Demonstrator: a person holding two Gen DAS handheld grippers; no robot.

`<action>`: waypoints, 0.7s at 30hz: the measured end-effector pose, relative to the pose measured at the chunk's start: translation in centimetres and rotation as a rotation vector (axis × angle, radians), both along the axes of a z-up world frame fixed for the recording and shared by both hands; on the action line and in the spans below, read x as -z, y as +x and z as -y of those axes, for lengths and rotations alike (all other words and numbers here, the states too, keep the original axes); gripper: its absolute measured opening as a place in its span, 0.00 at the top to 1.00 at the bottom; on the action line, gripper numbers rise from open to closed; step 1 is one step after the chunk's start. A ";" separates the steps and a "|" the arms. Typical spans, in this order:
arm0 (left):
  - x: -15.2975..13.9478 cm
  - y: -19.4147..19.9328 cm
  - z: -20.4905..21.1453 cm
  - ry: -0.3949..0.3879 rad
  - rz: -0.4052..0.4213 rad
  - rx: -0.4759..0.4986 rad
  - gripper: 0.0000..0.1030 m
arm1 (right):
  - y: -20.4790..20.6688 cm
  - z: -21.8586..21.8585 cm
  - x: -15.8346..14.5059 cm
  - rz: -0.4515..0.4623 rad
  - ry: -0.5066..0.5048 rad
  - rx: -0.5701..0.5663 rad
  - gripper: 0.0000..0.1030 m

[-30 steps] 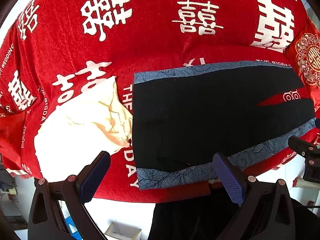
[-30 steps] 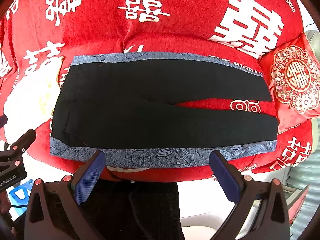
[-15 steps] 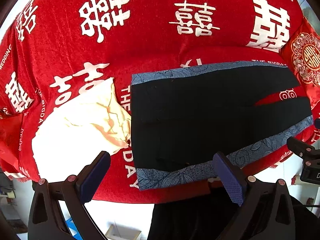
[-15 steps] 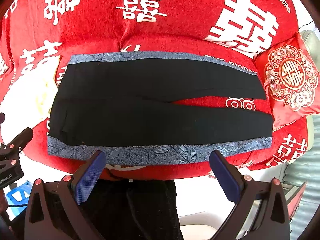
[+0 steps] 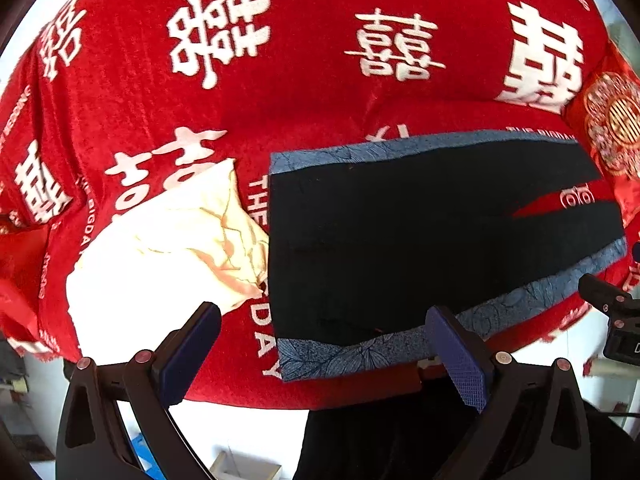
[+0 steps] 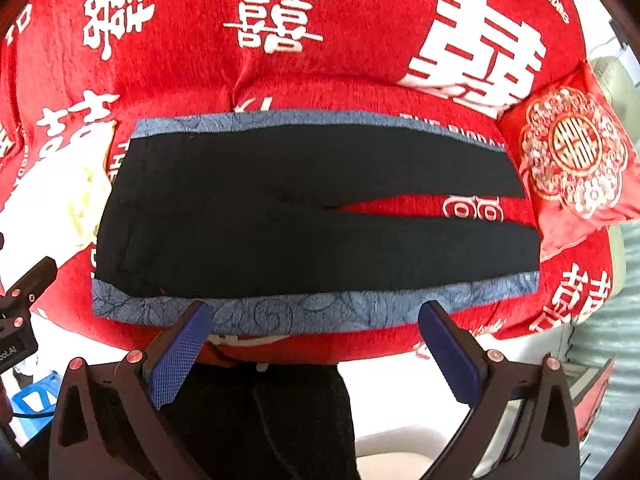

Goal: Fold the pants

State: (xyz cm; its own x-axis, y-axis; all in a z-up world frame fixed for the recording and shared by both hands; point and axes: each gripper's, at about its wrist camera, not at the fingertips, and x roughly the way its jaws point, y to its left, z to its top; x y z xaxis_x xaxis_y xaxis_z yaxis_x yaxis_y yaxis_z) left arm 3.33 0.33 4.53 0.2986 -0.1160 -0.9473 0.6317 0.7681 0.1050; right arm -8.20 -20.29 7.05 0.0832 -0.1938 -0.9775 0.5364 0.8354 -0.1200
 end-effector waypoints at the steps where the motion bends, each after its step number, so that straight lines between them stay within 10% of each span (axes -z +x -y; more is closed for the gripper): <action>1: -0.1 0.1 0.1 -0.001 0.004 -0.016 0.00 | 0.2 0.2 0.1 0.003 -0.001 -0.012 0.00; 8: 1.4 -0.5 0.7 -0.001 -0.044 -0.178 0.00 | -0.8 2.8 1.7 0.014 0.080 -0.111 0.00; 21: 10.1 -1.6 -1.8 -0.010 -0.286 -0.464 0.00 | -7.0 7.9 11.7 0.116 0.607 0.105 0.00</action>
